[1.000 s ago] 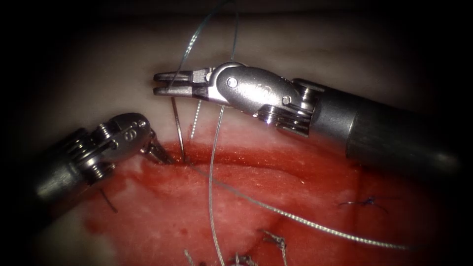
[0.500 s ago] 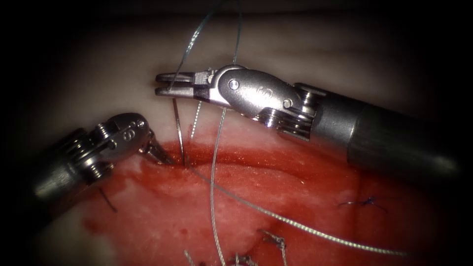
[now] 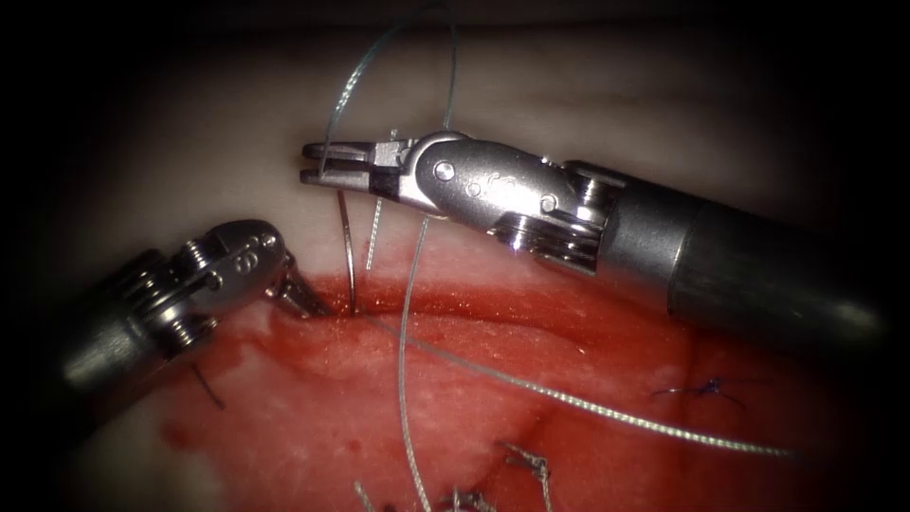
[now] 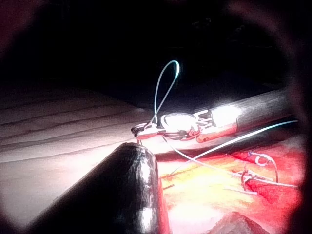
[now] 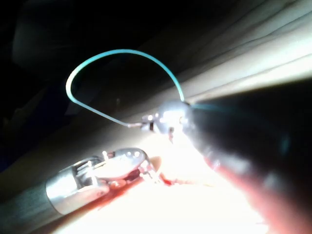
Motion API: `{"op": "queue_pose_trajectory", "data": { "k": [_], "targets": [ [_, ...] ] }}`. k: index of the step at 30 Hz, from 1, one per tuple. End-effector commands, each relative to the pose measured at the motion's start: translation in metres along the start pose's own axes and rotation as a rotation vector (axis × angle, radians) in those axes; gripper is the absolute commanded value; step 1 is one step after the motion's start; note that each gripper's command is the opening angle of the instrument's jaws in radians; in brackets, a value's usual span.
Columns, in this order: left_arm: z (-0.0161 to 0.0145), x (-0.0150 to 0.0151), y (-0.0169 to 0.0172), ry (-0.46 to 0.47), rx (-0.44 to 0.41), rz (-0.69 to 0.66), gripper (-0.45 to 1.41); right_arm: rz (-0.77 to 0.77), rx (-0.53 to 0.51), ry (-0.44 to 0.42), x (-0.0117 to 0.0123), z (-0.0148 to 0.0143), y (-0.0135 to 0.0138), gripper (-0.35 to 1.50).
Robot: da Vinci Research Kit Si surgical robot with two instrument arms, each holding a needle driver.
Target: Wound Closure
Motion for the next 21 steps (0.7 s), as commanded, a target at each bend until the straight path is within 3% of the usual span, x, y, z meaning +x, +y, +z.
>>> {"op": "queue_pose_trajectory", "data": {
  "k": [1, 12, 21],
  "targets": [
    [-0.0009, 0.0013, -0.0004, 0.005, 0.005, 0.007, -0.45, -0.004, 0.001, -0.004, -0.0011, 0.0003, -0.0013, -0.35],
    [-0.0010, 0.0012, -0.0006, 0.004, 0.005, 0.002, -0.45, 0.024, -0.046, -0.030, -0.0012, 0.0001, -0.0011, -0.35],
    [-0.0009, 0.0012, -0.0007, 0.002, 0.002, 0.002, -0.45, 0.160, -0.082, -0.075, -0.0010, 0.0001, -0.0013, -0.35]
  ]
}}
